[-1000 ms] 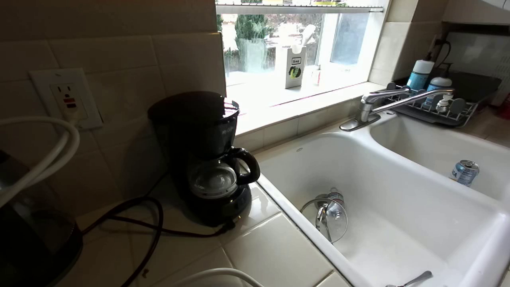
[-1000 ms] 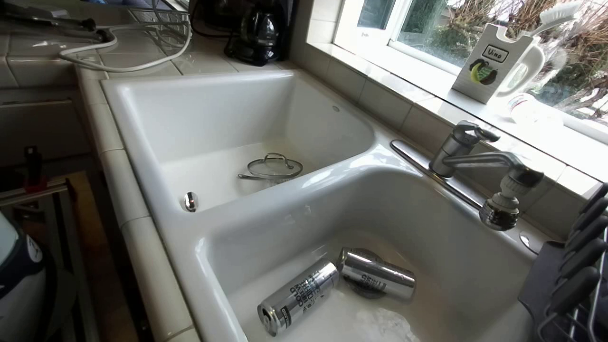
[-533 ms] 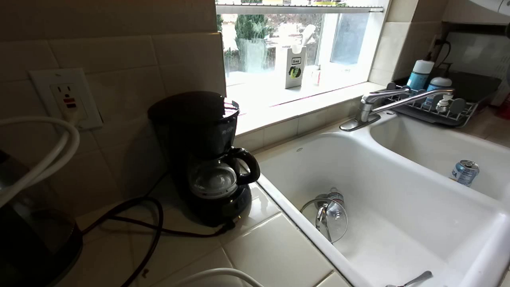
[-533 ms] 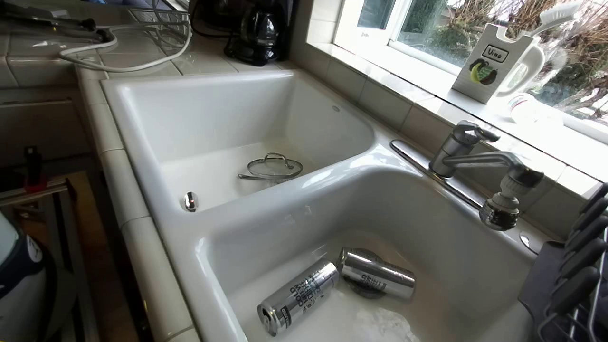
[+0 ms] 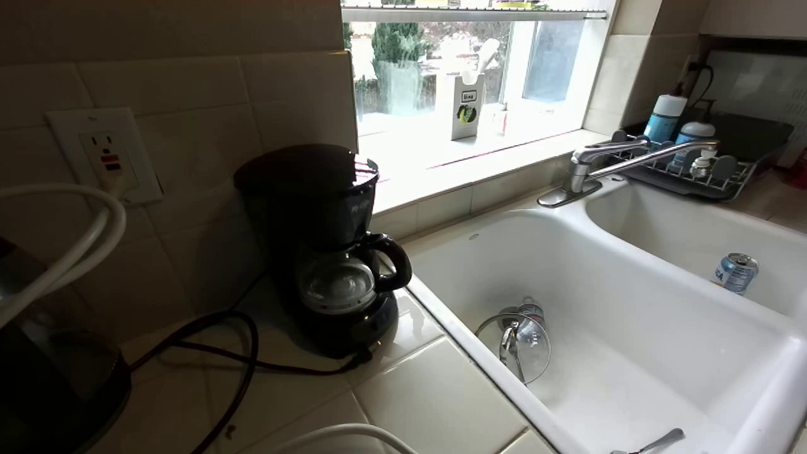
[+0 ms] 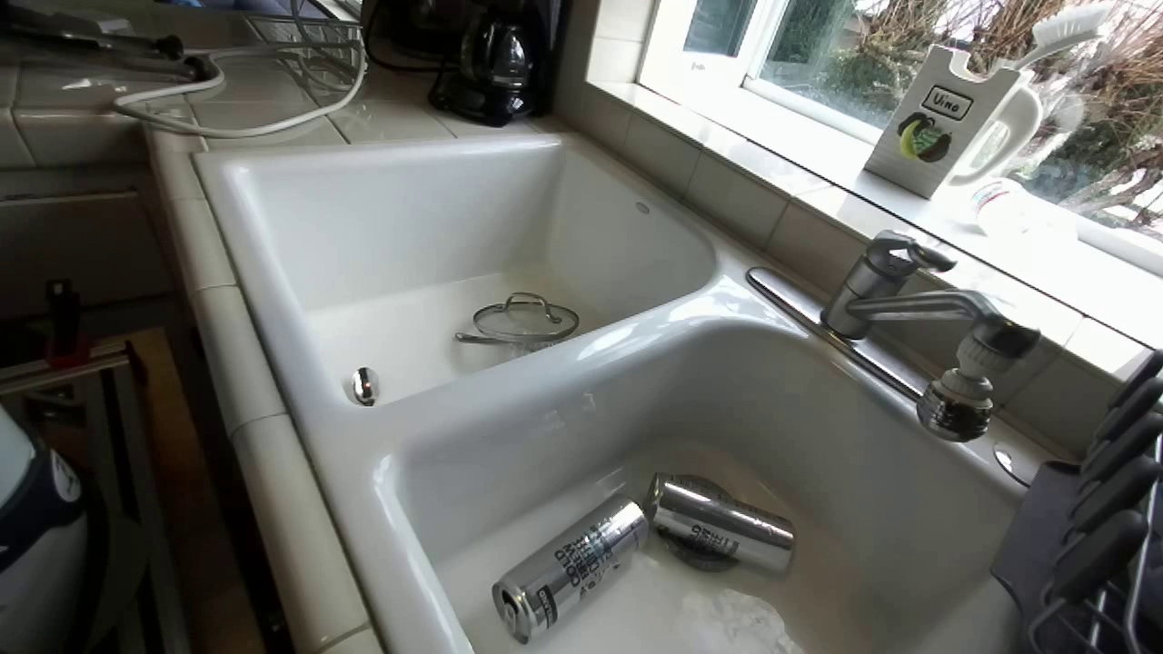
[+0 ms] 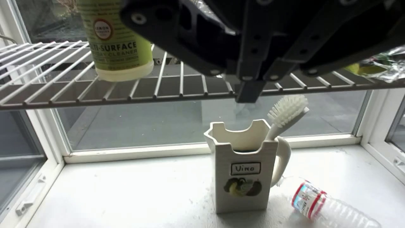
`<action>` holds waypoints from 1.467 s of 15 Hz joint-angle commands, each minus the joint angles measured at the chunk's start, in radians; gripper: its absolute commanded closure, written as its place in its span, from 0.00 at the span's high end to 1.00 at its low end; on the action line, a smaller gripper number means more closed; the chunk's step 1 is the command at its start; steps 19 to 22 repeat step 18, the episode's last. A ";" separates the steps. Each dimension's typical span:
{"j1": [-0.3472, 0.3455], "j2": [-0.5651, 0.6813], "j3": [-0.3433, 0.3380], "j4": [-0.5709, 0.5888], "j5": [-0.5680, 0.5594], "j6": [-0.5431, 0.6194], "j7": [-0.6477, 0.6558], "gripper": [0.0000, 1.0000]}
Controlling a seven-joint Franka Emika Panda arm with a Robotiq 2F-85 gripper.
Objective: Pick up the water bottle from the windowsill.
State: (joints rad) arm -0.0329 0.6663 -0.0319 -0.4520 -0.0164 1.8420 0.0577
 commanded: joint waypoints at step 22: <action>-0.072 -0.167 0.034 -0.005 0.132 -0.496 0.089 0.93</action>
